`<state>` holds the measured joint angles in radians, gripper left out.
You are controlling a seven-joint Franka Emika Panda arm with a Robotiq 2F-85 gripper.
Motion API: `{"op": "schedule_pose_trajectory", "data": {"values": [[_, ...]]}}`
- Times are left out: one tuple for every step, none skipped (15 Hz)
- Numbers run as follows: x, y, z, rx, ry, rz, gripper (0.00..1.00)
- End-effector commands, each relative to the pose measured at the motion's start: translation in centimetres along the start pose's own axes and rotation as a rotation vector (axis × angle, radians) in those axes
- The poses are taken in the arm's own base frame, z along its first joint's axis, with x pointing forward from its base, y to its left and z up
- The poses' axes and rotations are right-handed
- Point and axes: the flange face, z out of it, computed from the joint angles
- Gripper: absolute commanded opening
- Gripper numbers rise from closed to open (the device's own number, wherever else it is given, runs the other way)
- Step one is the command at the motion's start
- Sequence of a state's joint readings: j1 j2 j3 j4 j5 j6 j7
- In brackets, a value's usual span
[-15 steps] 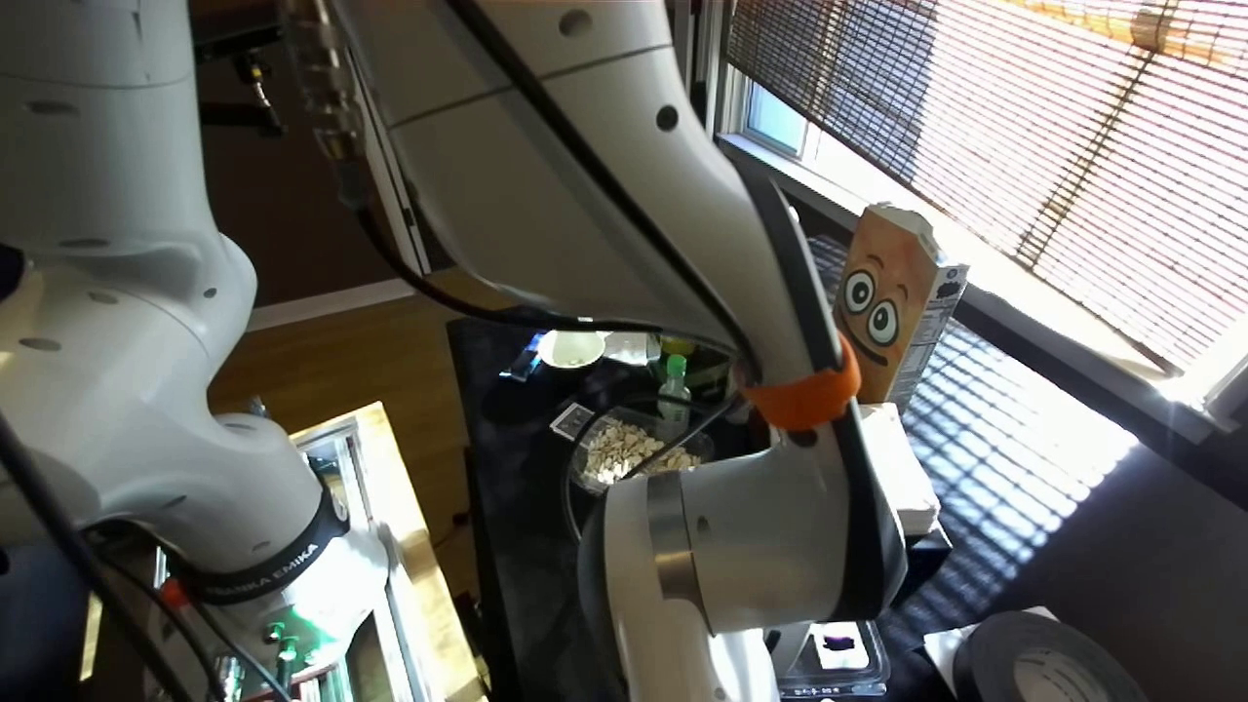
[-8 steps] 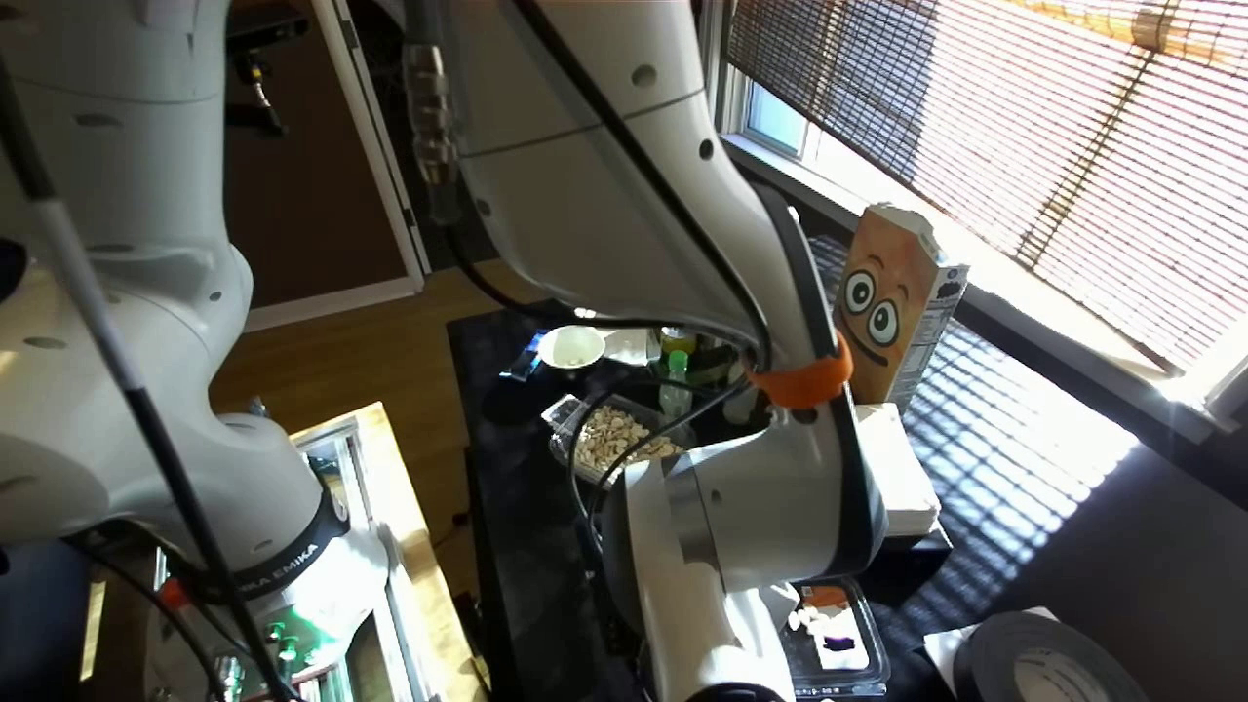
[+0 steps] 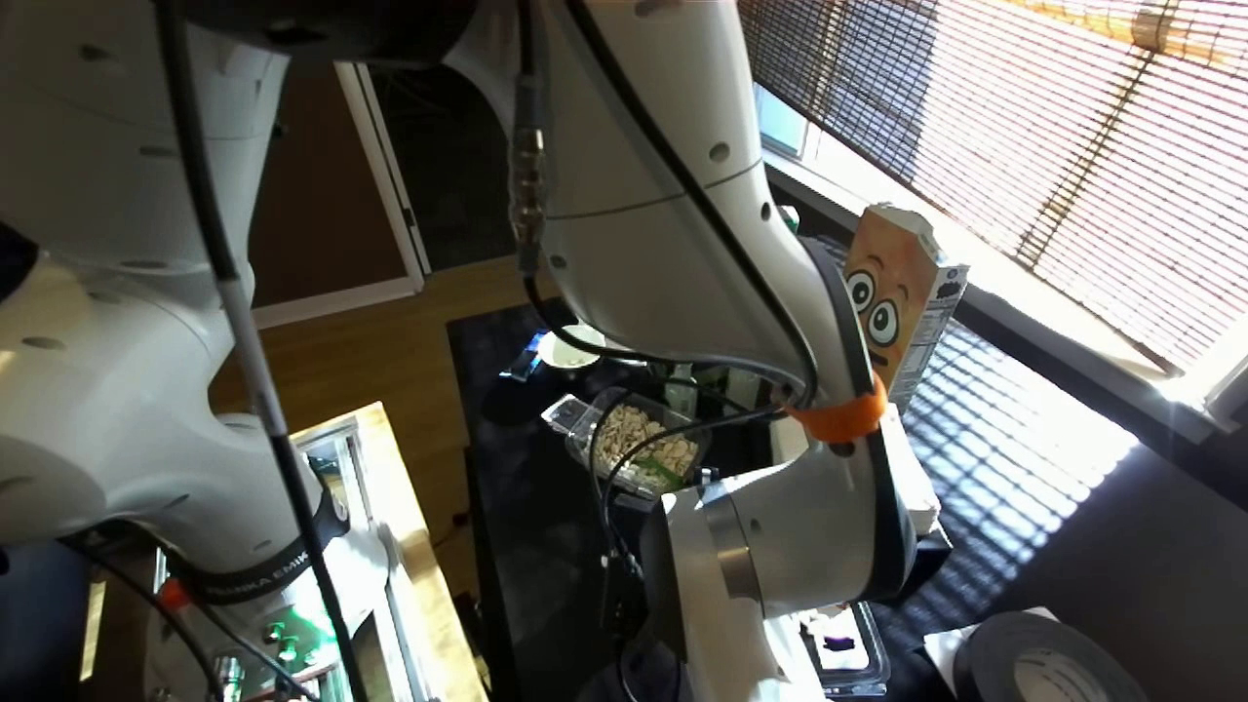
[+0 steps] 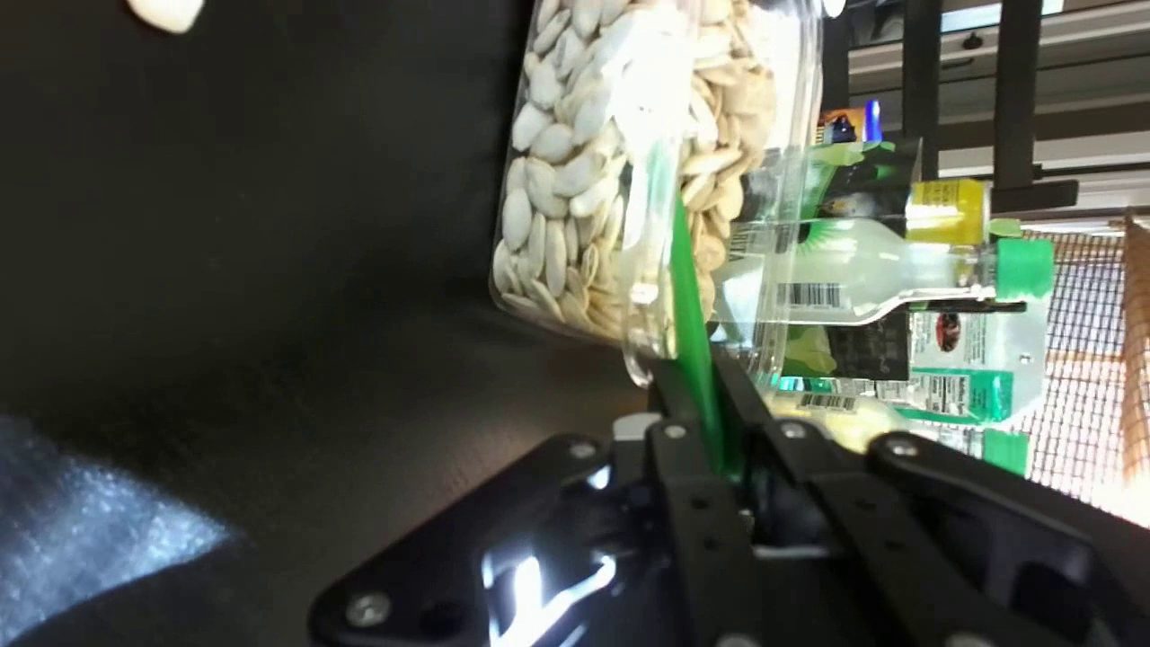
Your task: Use the green spoon to put some of the contents of the clear lunchbox into the white bowl
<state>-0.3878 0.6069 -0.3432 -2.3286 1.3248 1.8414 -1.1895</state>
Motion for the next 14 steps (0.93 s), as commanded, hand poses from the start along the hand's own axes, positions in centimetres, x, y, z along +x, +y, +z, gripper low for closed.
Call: {"op": "schedule_pose_trajectory", "data": {"values": [[1.3,1.6,0.2,0.029,-0.038,0.084,0.03],[1.4,1.6,0.0,0.041,-0.039,0.092,0.03],[1.6,1.6,-0.3,0.050,-0.037,0.098,0.03],[1.7,1.5,-0.6,0.059,-0.035,0.103,0.03],[1.7,1.6,-0.9,0.064,-0.034,0.107,0.03],[1.8,1.7,-1.1,0.069,-0.035,0.115,0.03],[1.8,1.8,-1.4,0.073,-0.036,0.121,0.03],[1.8,1.9,-1.5,0.077,-0.040,0.126,0.03],[1.8,1.9,-1.7,0.085,-0.045,0.128,0.03],[1.7,1.9,-1.9,0.100,-0.053,0.123,0.03],[1.6,1.8,-2.1,0.110,-0.060,0.105,0.03],[1.5,1.7,-2.2,0.117,-0.065,0.095,0.03],[1.4,1.5,-2.4,0.130,-0.071,0.084,0.03],[1.2,1.2,-2.5,0.142,-0.075,0.067,0.03]]}}
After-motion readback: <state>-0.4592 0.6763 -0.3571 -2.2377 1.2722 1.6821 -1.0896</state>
